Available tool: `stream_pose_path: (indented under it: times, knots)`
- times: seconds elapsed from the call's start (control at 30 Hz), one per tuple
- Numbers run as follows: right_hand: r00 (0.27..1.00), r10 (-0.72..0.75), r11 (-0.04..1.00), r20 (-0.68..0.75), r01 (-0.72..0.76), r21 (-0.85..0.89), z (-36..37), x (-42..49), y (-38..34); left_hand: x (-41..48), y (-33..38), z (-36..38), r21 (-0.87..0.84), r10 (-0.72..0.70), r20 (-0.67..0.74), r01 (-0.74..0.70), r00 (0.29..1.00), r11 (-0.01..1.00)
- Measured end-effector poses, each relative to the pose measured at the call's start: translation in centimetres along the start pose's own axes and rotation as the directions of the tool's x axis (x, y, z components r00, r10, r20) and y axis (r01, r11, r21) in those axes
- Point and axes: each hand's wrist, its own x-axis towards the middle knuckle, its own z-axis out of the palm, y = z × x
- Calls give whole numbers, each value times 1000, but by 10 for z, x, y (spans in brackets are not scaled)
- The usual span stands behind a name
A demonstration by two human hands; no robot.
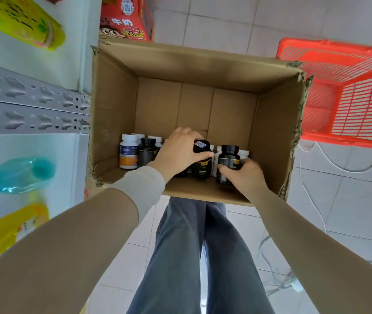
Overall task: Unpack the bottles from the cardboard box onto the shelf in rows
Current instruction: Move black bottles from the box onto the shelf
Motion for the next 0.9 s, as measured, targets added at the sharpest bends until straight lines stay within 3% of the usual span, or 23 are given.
stream_pose_path:
  times: [0.17,0.33,0.53,0.67,0.77,0.9]
  knots:
    - [998,-45,990,-37,49,133,-18,-39,-3,-46,18,-16,-440,-164,-153,82,975,894]
    - [976,-218,941,-26,217,259,-34,-92,7,-115,47,-29,-792,-292,-196,24,936,610]
    - [862,-487,855,141,437,280,-55,-176,46,-238,91,-8,-856,-466,-432,-188,772,482]
    - [789,-558,827,257,507,241,-56,-238,76,-320,123,11,-923,-656,-377,-327,653,204]
    - [732,-582,813,356,538,222,-47,-280,90,-378,136,20,-877,-740,-302,-480,601,-32]
    - [645,-630,769,432,595,233,-19,-336,100,-454,135,35,-747,-789,-282,-641,546,-176]
